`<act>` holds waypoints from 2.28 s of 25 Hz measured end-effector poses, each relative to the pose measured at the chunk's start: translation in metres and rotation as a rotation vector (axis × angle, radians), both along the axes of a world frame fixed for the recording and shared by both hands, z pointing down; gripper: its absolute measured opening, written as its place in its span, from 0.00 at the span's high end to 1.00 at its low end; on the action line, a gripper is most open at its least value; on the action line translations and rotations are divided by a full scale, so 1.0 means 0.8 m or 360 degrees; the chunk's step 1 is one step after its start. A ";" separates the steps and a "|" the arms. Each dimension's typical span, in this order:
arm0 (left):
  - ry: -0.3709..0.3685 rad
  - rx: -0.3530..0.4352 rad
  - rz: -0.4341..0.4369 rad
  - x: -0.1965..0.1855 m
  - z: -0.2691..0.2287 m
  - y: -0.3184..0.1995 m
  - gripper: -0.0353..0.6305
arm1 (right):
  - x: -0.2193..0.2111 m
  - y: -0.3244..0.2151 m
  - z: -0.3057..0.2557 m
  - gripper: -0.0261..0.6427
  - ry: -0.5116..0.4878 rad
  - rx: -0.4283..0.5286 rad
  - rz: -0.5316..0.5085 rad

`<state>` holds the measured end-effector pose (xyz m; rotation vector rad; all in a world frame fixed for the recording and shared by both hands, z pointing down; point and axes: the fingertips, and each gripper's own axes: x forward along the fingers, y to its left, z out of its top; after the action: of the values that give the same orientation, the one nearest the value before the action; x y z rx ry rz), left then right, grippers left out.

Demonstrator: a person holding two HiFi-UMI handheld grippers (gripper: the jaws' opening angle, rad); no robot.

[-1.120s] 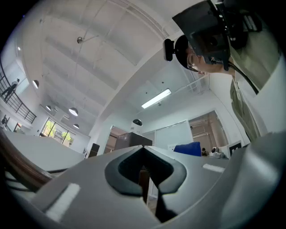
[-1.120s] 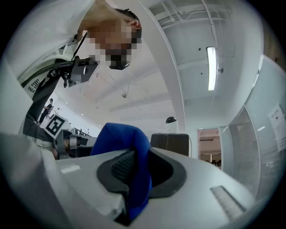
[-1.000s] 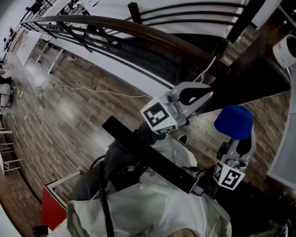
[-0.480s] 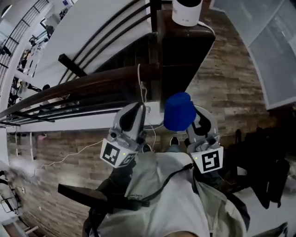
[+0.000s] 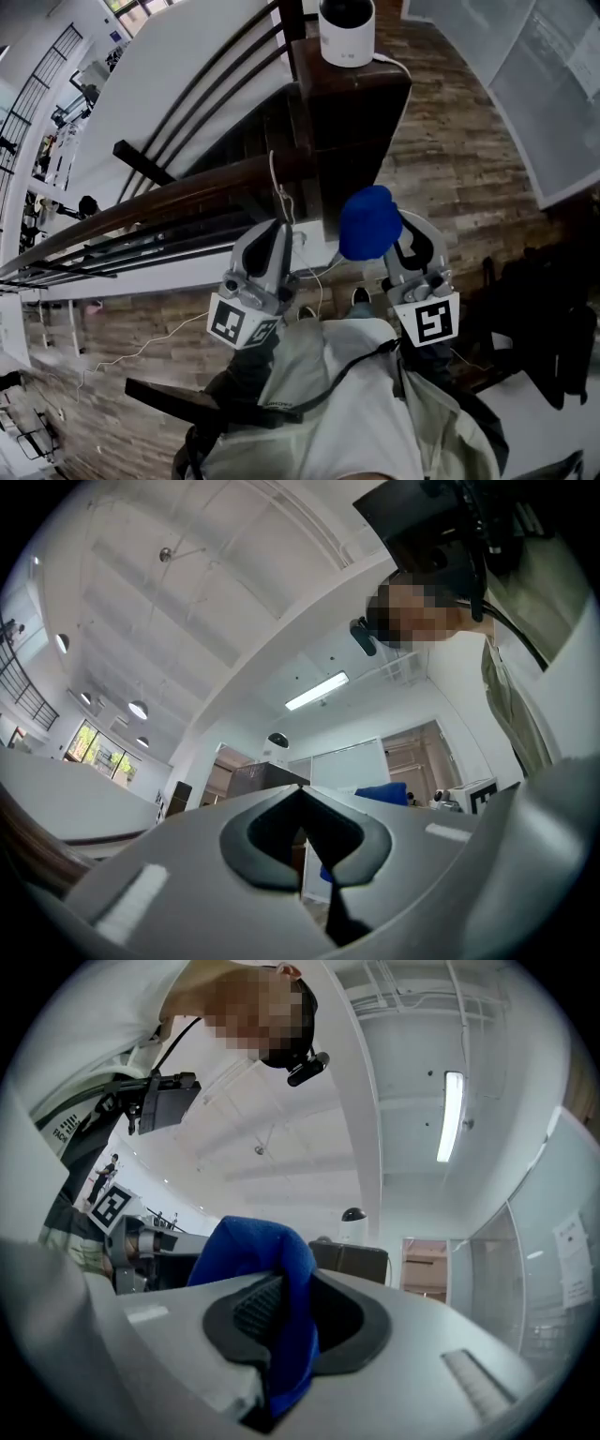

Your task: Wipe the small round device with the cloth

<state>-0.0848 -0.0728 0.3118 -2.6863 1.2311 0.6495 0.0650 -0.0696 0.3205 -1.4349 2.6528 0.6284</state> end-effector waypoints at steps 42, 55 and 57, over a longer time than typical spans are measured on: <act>-0.0369 0.0132 -0.0011 0.041 -0.209 -0.174 0.94 | -0.032 -0.224 -0.289 0.88 0.1093 0.0746 0.0512; -0.0432 0.0111 -0.0075 0.040 -0.204 -0.179 0.94 | -0.062 -0.202 -0.183 0.88 0.1536 0.0817 0.0446; -0.0452 0.0120 -0.0088 0.043 -0.205 -0.181 0.94 | -0.060 -0.201 -0.198 0.88 0.1507 0.0833 0.0459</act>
<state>-0.0504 -0.2179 0.1478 -2.5611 1.1752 0.2872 0.0168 -0.2304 0.1622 -1.5870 2.4139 2.3032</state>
